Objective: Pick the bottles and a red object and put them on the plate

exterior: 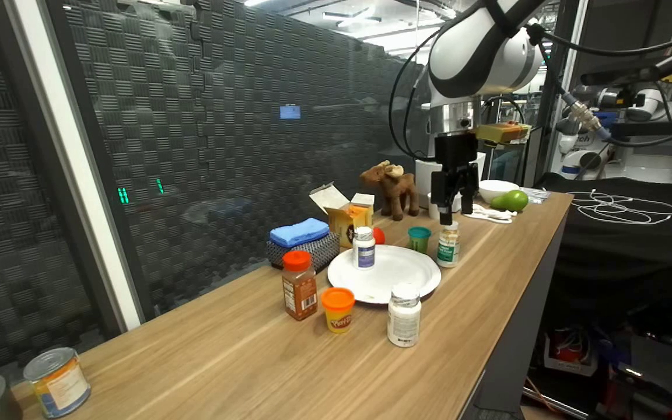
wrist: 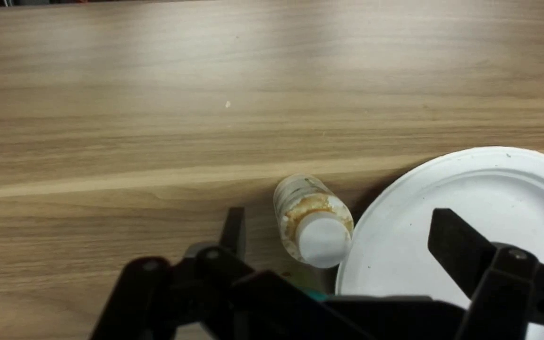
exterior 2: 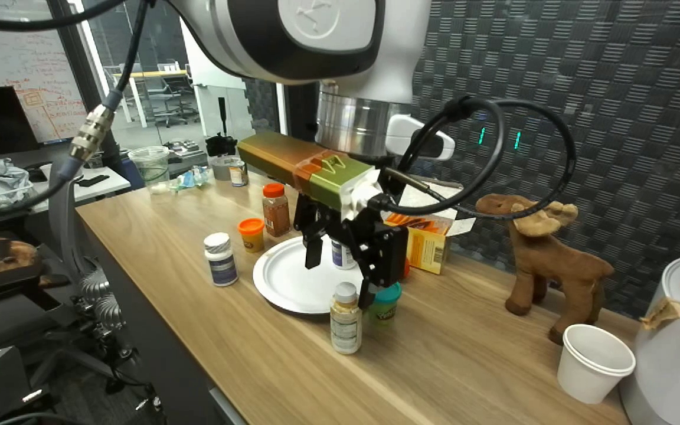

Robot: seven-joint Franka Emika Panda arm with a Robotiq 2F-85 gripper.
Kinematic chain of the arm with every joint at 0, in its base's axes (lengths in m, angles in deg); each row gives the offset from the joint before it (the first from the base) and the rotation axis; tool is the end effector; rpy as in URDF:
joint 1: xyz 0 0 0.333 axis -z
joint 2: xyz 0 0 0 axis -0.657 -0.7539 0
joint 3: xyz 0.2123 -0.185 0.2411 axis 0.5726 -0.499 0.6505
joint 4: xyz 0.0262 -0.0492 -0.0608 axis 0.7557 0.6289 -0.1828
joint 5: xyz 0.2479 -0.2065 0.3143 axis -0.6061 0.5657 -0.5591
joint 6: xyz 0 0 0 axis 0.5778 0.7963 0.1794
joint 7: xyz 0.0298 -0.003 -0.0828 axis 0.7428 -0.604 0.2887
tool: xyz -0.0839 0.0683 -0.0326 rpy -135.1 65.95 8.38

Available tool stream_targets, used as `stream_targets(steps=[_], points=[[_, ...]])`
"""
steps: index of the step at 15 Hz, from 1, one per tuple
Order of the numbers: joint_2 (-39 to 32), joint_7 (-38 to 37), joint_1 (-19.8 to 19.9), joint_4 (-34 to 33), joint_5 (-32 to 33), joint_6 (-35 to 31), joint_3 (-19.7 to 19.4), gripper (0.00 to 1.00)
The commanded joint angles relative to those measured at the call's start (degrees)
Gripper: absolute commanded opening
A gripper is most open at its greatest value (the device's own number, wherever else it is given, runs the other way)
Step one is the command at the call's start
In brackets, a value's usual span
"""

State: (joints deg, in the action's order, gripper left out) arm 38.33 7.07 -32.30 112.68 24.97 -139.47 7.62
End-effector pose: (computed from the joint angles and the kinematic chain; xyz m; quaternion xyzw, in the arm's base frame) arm 0.5918 -0.1579 0.3316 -0.9971 0.0126 0.0745 0.0101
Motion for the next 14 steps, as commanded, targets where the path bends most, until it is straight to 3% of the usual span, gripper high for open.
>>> stream_targets(steps=[1,2,4,12,14], points=[[-0.93,0.19,-0.13,-0.73,0.49,-1.08,0.20,1.00],[-1.17,0.26,-0.07,-0.81,0.35,-1.15,0.24,1.00],[-1.23,0.46,0.05,-0.72,-0.02,-1.85,0.29,0.72],[-0.33,0.21,-0.02,0.62,0.29,-5.00,0.25,0.12],[0.48,-0.25,-0.17,1.27,0.57,-4.84,0.22,0.15]])
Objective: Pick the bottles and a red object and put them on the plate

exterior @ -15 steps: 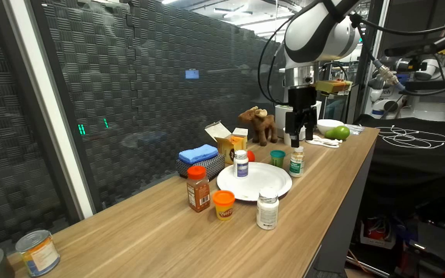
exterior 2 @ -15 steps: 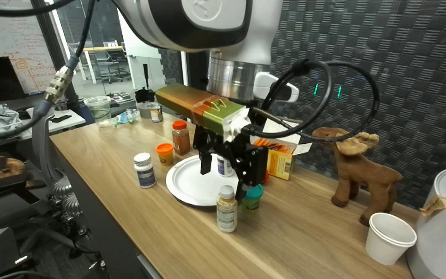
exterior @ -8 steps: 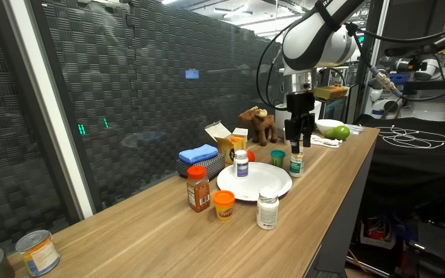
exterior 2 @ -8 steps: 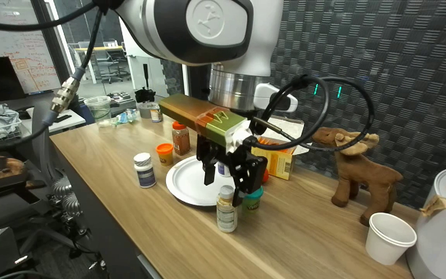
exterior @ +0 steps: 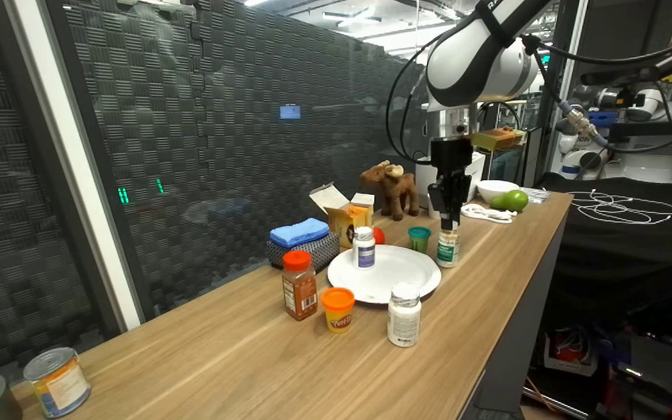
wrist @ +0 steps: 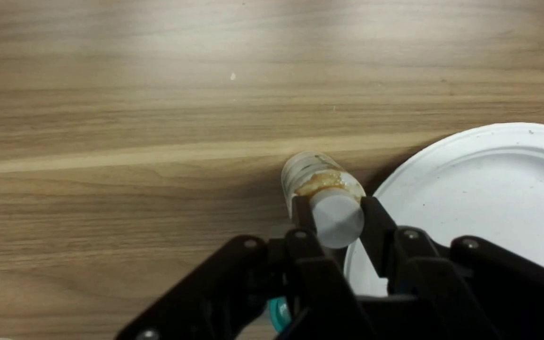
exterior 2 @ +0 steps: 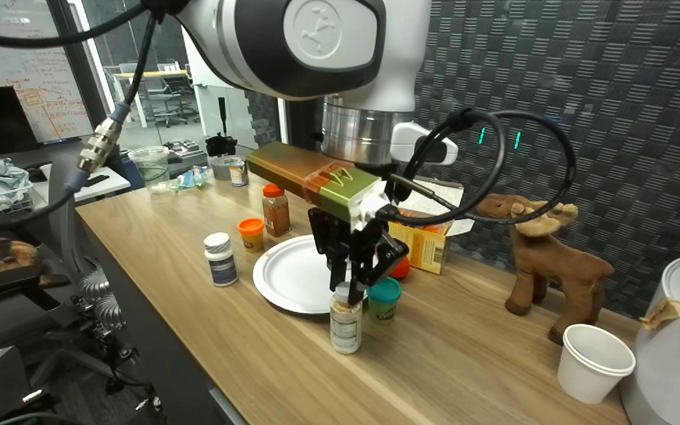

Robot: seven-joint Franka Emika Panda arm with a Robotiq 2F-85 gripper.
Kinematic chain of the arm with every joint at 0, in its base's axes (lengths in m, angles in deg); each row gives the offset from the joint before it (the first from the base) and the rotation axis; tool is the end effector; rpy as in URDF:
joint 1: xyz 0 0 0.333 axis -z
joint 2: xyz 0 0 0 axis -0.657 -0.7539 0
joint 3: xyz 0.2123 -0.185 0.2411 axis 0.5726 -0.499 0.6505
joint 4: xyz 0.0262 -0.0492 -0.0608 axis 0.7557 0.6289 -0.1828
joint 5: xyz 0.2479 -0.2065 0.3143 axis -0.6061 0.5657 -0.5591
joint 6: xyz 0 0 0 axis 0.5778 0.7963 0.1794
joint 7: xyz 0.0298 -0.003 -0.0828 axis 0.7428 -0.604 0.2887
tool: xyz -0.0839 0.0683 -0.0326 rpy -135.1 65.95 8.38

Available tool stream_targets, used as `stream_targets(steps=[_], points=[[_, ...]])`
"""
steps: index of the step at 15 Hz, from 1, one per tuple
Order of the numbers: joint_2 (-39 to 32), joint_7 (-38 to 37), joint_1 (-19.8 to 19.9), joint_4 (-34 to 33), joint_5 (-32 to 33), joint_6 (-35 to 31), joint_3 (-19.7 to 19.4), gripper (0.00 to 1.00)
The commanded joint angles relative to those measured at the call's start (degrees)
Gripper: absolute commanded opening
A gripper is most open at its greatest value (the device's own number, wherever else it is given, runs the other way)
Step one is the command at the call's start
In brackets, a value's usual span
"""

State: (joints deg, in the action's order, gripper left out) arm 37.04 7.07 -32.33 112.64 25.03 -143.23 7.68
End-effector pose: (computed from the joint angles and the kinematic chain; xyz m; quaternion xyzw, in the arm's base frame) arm 0.6000 -0.1591 0.3229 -0.9985 0.0112 0.0537 0.0031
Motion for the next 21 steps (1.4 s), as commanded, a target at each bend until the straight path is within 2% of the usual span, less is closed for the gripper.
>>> stream_targets(steps=[1,6,10,16,21], points=[[2.49,-1.48,-0.30,1.47,0.61,0.15,0.04,0.15],[6.89,-6.82,-2.23,2.08,3.65,3.17,0.36,0.15],[8.53,-6.98,-4.53,0.54,5.39,5.57,2.23,0.15],[5.21,-4.99,-6.43,-1.95,4.63,4.39,4.36,0.15],[1.56,-3.08,-6.05,-3.93,2.05,-0.75,4.77,0.15]])
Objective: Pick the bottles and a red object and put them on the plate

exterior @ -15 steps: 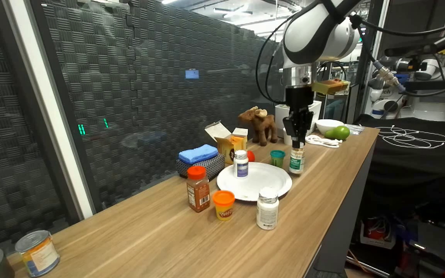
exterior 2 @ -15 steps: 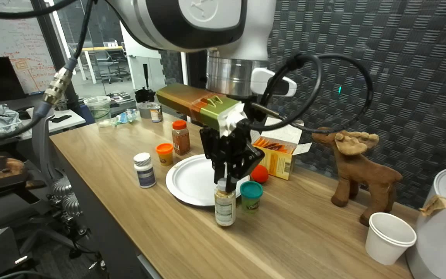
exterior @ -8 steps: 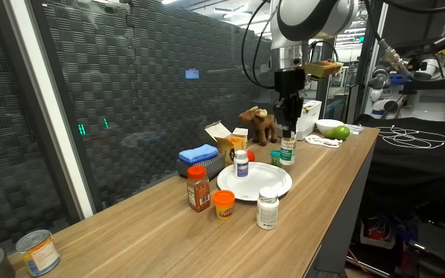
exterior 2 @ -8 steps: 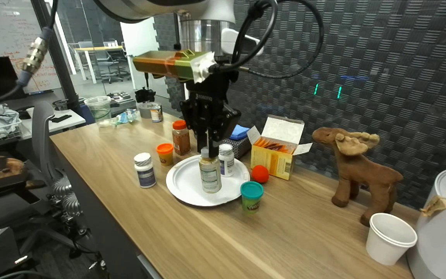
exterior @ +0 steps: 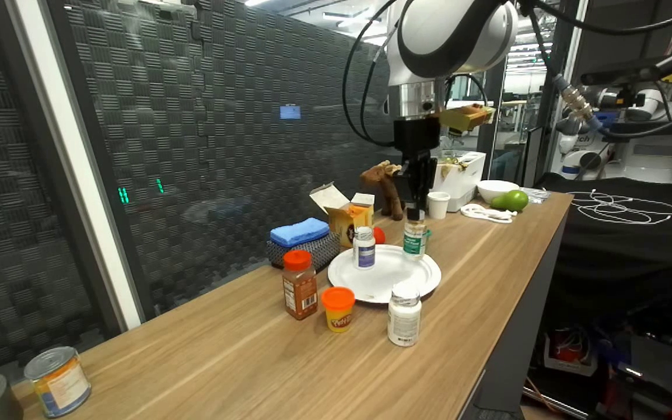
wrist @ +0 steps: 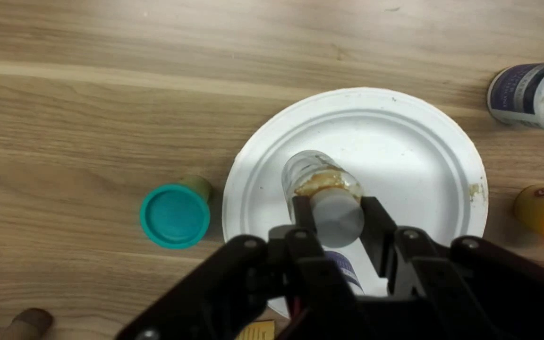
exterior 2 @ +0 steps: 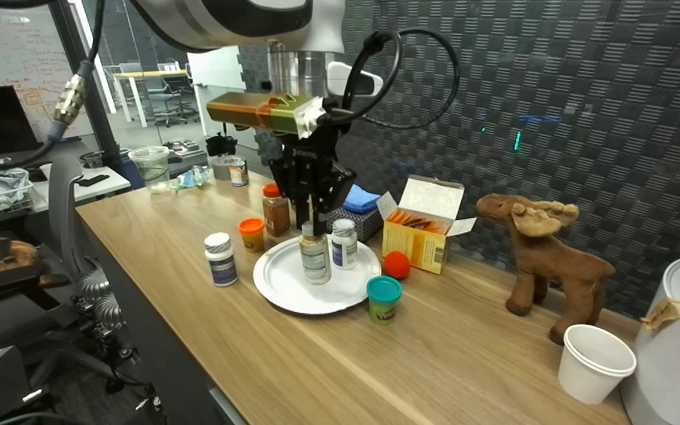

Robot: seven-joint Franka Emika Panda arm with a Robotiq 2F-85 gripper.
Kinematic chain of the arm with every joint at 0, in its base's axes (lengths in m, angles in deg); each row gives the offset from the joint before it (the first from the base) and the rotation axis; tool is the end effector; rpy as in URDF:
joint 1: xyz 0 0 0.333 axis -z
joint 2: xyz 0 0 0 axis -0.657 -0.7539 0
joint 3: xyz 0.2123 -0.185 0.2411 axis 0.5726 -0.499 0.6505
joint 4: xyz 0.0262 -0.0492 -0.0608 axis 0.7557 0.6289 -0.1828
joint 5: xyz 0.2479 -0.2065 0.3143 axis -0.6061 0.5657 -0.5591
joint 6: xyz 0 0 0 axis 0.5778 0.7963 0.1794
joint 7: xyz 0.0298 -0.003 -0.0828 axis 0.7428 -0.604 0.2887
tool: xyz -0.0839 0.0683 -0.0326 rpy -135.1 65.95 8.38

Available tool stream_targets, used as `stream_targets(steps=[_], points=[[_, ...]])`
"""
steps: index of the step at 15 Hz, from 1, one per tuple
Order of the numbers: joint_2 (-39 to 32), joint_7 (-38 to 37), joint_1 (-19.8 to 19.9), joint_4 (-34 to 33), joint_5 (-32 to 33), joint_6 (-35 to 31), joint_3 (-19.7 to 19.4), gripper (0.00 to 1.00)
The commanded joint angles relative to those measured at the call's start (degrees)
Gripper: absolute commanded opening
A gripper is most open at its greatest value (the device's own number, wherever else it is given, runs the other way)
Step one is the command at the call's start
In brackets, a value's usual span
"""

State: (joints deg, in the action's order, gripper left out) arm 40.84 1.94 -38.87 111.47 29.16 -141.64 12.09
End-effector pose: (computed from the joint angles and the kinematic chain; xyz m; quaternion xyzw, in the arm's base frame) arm 0.6217 -0.0465 0.3711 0.9975 0.0600 -0.0271 0.0275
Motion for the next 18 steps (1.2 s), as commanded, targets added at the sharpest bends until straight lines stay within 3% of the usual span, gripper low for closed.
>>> stream_targets(steps=[1,7,15,16,18], points=[[-3.11,2.38,0.61,-3.43,-2.69,-3.13,0.40,0.15],[-6.91,4.53,1.29,-7.04,-6.21,-3.39,0.71,0.14],[-9.57,3.79,1.48,-8.71,-4.99,-4.30,0.53,0.15],[-9.62,3.91,1.48,-8.74,-4.84,-4.07,0.53,0.55],[-8.95,4.22,1.47,-8.30,-4.78,-3.91,0.61,0.62]])
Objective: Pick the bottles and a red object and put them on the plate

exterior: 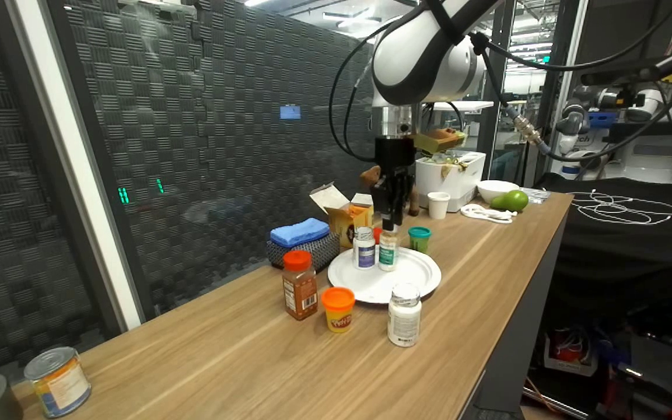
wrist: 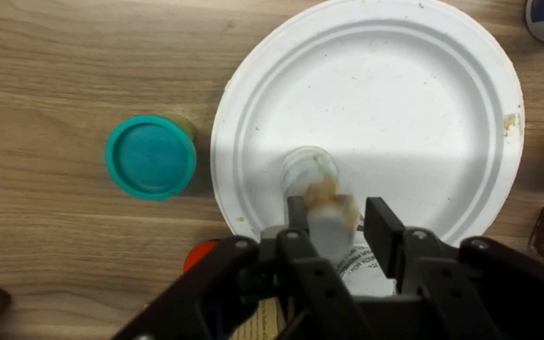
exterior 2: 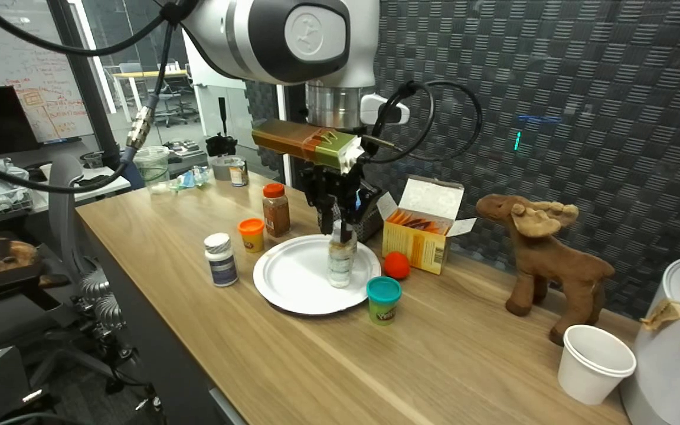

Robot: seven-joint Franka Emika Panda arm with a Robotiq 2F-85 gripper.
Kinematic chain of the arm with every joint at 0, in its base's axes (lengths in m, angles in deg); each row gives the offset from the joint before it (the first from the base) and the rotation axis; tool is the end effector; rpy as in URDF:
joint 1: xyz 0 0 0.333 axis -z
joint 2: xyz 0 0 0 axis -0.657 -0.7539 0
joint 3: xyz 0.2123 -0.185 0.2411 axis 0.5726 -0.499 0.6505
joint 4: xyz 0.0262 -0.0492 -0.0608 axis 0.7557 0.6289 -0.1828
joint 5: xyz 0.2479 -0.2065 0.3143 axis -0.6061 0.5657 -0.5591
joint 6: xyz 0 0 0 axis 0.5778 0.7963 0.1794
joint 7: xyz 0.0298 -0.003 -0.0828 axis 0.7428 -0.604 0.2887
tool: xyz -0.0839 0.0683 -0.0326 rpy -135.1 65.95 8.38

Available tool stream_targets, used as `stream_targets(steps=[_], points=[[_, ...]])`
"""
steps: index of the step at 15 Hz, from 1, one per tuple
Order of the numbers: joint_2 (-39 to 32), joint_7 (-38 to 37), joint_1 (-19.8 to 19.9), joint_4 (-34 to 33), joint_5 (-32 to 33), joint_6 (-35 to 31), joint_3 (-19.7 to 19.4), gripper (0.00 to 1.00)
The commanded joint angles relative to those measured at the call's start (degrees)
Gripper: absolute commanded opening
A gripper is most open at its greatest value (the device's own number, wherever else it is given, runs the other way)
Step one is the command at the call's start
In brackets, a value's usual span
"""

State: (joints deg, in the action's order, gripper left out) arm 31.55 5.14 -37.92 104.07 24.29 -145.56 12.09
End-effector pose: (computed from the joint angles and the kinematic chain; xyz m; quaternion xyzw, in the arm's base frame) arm 0.6737 -0.0571 0.3340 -0.9984 -0.0553 0.0059 0.0024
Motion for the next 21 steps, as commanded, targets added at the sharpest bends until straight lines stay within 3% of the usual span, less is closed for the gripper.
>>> stream_targets(steps=[1,5,13,21], points=[[0.82,1.25,0.59,-0.62,-0.12,-0.08,0.66,0.69],[3.95,1.33,1.27,0.45,-1.07,-1.25,0.28,0.99],[2.72,-2.57,5.00,-2.63,-1.16,-0.89,-3.24,0.99],[-2.30,-5.24,5.69,-4.18,-0.45,0.99,-3.84,1.00]])
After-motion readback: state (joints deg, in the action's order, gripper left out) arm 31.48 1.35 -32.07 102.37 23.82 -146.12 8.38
